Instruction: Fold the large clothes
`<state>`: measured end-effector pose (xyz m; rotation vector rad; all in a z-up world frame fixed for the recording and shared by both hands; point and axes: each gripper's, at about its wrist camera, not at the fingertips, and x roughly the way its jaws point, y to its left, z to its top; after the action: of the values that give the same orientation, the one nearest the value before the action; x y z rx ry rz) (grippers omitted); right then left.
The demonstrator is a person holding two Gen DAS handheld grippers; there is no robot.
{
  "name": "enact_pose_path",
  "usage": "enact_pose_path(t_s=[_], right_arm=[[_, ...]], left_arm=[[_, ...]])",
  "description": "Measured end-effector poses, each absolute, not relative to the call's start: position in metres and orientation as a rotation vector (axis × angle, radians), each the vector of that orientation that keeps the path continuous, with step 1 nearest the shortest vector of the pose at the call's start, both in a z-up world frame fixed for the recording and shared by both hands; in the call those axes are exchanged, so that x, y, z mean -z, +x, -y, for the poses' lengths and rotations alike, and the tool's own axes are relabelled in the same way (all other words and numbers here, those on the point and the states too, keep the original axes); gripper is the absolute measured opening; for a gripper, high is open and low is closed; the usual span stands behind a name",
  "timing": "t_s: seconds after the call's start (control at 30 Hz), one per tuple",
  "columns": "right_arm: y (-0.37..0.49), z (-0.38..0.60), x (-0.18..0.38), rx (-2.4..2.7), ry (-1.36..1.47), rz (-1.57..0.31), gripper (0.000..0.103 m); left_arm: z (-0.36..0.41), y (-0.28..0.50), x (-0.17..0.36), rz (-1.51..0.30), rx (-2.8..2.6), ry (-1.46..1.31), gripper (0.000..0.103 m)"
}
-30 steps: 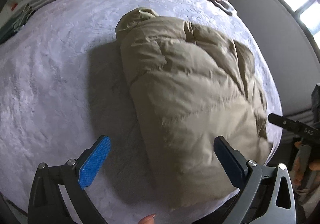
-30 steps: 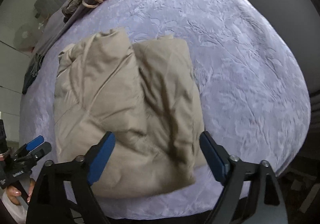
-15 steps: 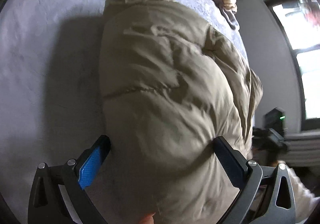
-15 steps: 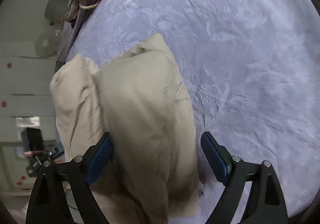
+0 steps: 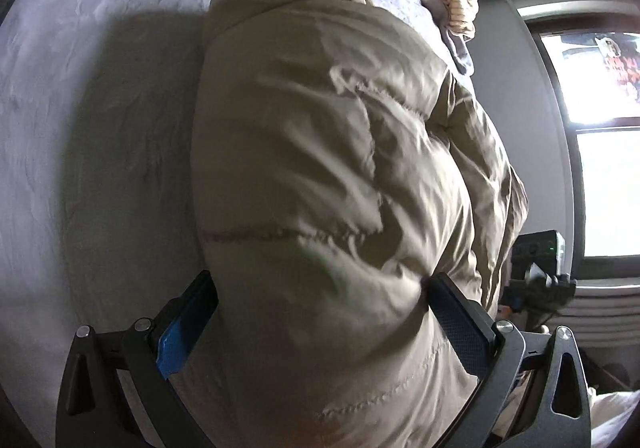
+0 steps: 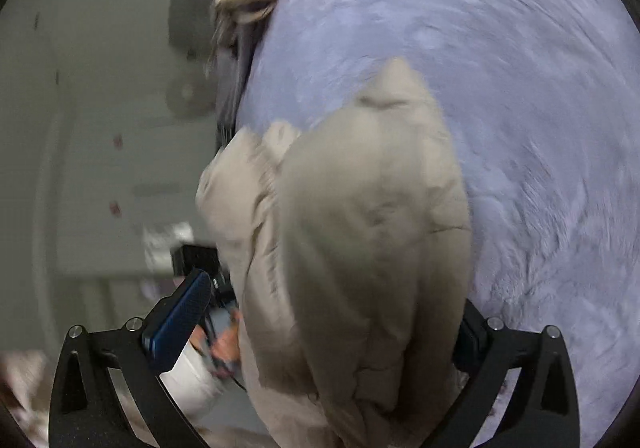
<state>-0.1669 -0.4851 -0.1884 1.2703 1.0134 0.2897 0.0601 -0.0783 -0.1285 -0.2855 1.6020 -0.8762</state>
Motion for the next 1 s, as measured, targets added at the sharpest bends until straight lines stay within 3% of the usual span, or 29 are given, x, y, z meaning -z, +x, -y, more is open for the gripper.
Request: enact_pose_path(t_s=[0.1,0.2,0.5,0.57,0.7,0.73,1.0], right_arm=[[-0.144,0.472,0.179,-0.313,1.081,-1.148,0.103],[-0.118,0.464,0.203,-0.292,1.003,-1.296,0.103],[-0.101,0.469,0.239,-0.255,1.142,-1.316,0.103],[-0.1,0.468,0.237,-0.235,1.157,-1.319,0.097],[-0.11,0.462,0.223,-0.24,1.216,-1.268,0.044],[-0.108,0.459,0.214,-0.242,1.223,-1.243,0.039],[-0.074,0.417,0.156,-0.211,1.166,-1.118,0.036]], left_arm=[[0.089,0.065,0.133,-1.614,0.898,-0.288,0.103],[0.097,0.068,0.142,-1.63,0.919,-0.286,0.103],[0.111,0.057,0.158,-1.663,0.877,-0.341,0.1],[0.114,0.055,0.146,-1.625,0.886,-0.307,0.091],[0.113,0.06,0.125,-1.582,0.933,-0.295,0.073],[0.112,0.063,0.118,-1.571,0.954,-0.299,0.071],[0.084,0.122,0.075,-1.481,1.047,-0.29,0.07]])
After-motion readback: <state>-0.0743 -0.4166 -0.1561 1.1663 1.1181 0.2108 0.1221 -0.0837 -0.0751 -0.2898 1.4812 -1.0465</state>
